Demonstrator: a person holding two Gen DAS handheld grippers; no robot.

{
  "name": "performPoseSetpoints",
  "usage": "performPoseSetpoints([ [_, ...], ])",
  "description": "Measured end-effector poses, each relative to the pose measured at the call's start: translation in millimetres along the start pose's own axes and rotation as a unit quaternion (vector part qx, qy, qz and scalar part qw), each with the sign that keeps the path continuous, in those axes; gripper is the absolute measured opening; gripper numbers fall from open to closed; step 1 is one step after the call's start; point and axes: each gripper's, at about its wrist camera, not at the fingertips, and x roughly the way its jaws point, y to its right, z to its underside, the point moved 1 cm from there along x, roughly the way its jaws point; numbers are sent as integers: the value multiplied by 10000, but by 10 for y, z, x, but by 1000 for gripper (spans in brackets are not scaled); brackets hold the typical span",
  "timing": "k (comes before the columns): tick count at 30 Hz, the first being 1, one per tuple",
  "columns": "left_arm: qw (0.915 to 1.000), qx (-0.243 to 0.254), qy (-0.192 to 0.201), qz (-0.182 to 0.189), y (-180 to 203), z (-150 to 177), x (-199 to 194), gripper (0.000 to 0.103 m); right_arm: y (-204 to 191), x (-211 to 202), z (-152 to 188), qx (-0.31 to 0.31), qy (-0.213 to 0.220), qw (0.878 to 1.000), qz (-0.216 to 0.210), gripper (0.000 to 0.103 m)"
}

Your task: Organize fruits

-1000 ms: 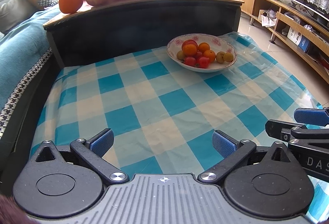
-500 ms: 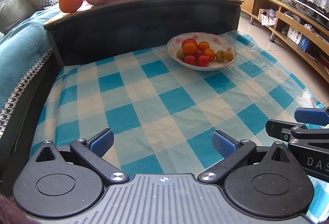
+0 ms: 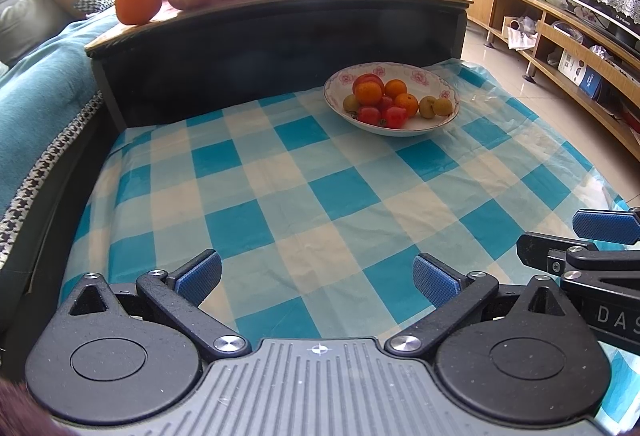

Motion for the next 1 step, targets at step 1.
performPoseSetpoints([
  [1,10000,2,1,-2,1,0,0,103,2,-2,6,-1,0,10000,-1,52],
])
